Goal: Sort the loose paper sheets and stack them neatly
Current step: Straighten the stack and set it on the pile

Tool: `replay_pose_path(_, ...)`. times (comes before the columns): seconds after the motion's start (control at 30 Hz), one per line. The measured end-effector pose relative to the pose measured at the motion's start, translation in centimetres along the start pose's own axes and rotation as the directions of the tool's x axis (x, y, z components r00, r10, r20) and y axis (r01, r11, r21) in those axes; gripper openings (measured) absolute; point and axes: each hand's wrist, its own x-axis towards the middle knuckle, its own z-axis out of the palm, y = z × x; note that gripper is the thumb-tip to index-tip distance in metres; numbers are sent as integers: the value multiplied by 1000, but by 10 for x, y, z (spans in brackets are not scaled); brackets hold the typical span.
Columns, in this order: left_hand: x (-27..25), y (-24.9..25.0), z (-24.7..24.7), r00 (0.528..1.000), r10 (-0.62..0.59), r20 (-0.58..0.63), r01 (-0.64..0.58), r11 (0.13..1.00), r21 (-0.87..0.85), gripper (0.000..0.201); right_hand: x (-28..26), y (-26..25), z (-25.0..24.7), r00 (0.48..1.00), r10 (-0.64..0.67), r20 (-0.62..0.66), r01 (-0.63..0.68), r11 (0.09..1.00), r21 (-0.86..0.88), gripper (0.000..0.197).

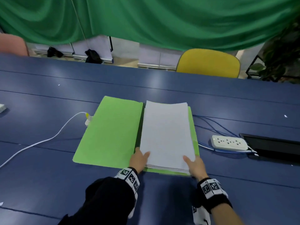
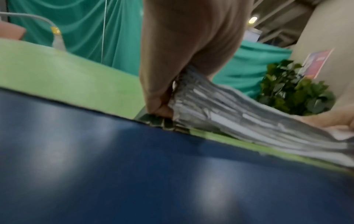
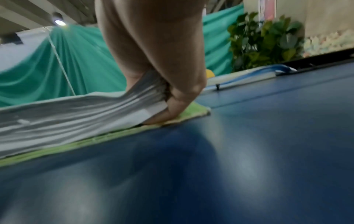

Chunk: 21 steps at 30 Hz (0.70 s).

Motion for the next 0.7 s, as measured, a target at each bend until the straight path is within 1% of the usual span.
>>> replay_pose_path(0.07,3,4,-2,1000,8,-5,-8,1000,-2,62,4,-1,0,1000,-3,-13,3,1000,-15,44)
replay_pose_path(0.1,3,8,-5,1000,20,-9,-21,999,-26,62,5,-1,-2,1000,-7,-12,7,1000,6,42)
replay_pose_path(0.17,4,15,-11,998,55,-4,-55,990,-127,57,5,-5,-7,1000,5,-11,-3,983,183,34)
replay_pose_path(0.2,5,17,-14,998,63,1,-61,979,-193,54,4,-8,-10,999,30,-15,-25,967,252,29)
replay_pose_path(0.23,3,19,-17,999,48,24,-41,970,-239,53,4,-10,-12,998,51,-29,-41,958,284,25)
replay_pose_path(0.3,1,15,-19,995,-9,103,35,967,-254,55,1,-11,-12,996,84,-31,-72,961,268,23)
replay_pose_path(0.33,1,11,-17,989,-36,141,70,968,-240,56,-2,-11,-10,995,94,-28,-84,965,249,26)
replay_pose_path(0.37,-1,8,-16,988,-52,148,85,971,-223,55,-6,-10,-7,995,97,-35,-87,972,219,30)
replay_pose_path(0.4,-3,4,-15,992,-42,119,67,974,-216,52,-9,-7,-5,994,89,-57,-79,984,158,37)
replay_pose_path(0.43,-6,0,-15,999,-29,39,36,982,-187,51,-13,-5,-3,993,83,-86,-77,995,65,46)
replay_pose_path(0.47,-7,-7,-17,996,-40,-80,28,989,-147,52,-17,-4,-2,989,75,-125,-81,996,-42,54)
replay_pose_path(0.5,-10,-14,-21,970,-82,-227,56,992,-116,55,-21,-4,-3,983,69,-171,-92,987,-131,60)
replay_pose_path(0.53,-12,-24,-27,911,-161,-380,122,985,-124,58,-24,-5,-3,975,64,-214,-105,976,-189,64)
replay_pose_path(0.57,-16,-32,-33,820,-289,-494,217,956,-200,63,-28,-6,-4,968,64,-243,-120,967,-223,68)
replay_pose_path(0.6,-18,-41,-38,721,-431,-543,286,899,-333,68,-30,-9,-5,964,76,-256,-139,961,-239,71)
replay_pose_path(0.63,-20,-46,-45,644,-546,-535,295,823,-485,72,-30,-10,-4,963,89,-255,-152,959,-240,74)
replay_pose_path(0.67,-18,-53,-52,603,-624,-498,256,742,-620,76,-31,-11,-3,965,98,-244,-159,957,-241,76)
replay_pose_path(0.7,-13,-59,-58,594,-665,-453,190,663,-724,80,-31,-12,-2,967,104,-234,-161,957,-242,78)
